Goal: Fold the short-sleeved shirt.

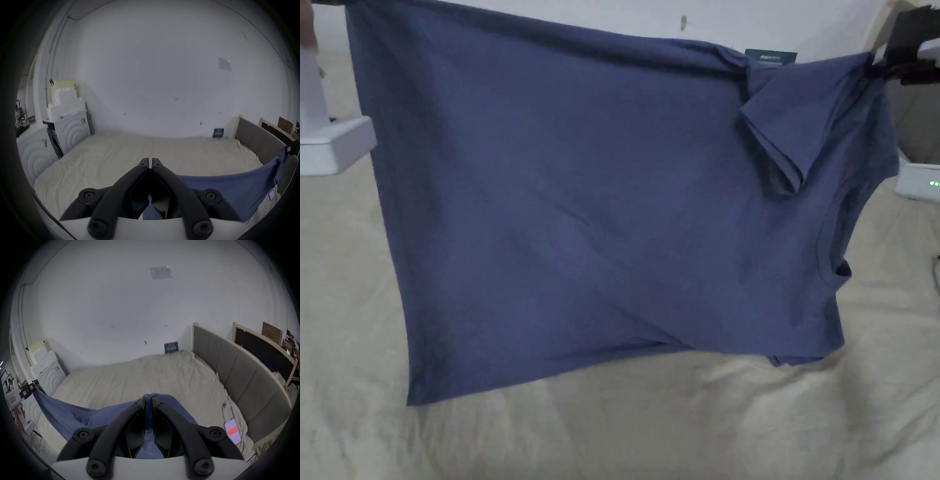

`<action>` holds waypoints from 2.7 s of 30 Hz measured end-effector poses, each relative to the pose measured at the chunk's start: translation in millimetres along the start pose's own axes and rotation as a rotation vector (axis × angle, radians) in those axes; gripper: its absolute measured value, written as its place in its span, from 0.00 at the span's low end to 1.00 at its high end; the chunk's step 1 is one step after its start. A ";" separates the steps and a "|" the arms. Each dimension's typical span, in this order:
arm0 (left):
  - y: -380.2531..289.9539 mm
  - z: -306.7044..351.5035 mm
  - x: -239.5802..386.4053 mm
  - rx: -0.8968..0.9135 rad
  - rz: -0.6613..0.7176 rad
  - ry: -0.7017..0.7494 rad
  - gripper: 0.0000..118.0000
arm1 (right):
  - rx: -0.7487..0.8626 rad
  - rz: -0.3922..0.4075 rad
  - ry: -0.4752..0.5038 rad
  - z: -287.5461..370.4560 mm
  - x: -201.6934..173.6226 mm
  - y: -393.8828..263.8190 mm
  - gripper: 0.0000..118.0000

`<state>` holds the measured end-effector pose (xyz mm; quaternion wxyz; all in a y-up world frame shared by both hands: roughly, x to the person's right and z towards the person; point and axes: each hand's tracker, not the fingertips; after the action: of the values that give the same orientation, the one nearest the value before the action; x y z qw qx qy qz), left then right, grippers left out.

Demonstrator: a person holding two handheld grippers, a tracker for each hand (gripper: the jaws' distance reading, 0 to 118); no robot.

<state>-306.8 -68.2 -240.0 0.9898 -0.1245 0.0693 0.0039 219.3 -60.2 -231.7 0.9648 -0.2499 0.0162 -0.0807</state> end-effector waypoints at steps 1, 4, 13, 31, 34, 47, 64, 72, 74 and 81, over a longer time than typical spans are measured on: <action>12.4 2.7 0.1 0.012 0.011 0.007 0.00 | 0.024 0.010 -0.005 4.4 -4.8 11.1 0.05; 45.2 1.7 3.3 0.053 0.041 0.020 0.00 | 0.087 0.030 -0.035 6.6 -19.2 41.0 0.05; 125.3 -62.7 31.1 0.141 -0.073 0.182 0.00 | 0.203 0.133 -0.182 -42.8 -61.1 135.9 0.05; 173.9 -221.0 89.0 0.310 0.009 0.261 0.00 | 0.498 0.143 -0.308 -135.3 -75.8 251.6 0.05; 156.4 -236.6 97.4 0.290 -0.027 0.257 0.00 | 0.473 0.123 -0.301 -156.5 -64.1 237.8 0.05; -68.4 -292.3 116.1 -0.082 -0.161 0.185 0.00 | 0.054 0.008 -0.280 -285.4 17.5 32.0 0.05; -315.6 -183.3 90.7 -0.540 -0.090 0.088 0.00 | -0.391 -0.083 -0.290 -271.1 54.5 -251.5 0.05; -323.0 -88.3 34.3 -0.551 -0.008 0.093 0.00 | -0.399 -0.022 -0.179 -186.8 67.7 -276.3 0.05; -320.3 -62.7 22.0 -0.531 0.042 0.070 0.00 | -0.405 0.007 -0.164 -163.3 69.3 -282.6 0.05; -331.1 22.0 -0.3 -0.498 -0.009 0.019 0.00 | -0.407 -0.010 -0.102 -85.3 71.7 -319.8 0.05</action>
<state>-295.8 -383.6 -137.5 0.9279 -0.3649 0.0751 0.0152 236.8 -388.5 -150.6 0.8935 -0.4436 -0.0180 -0.0679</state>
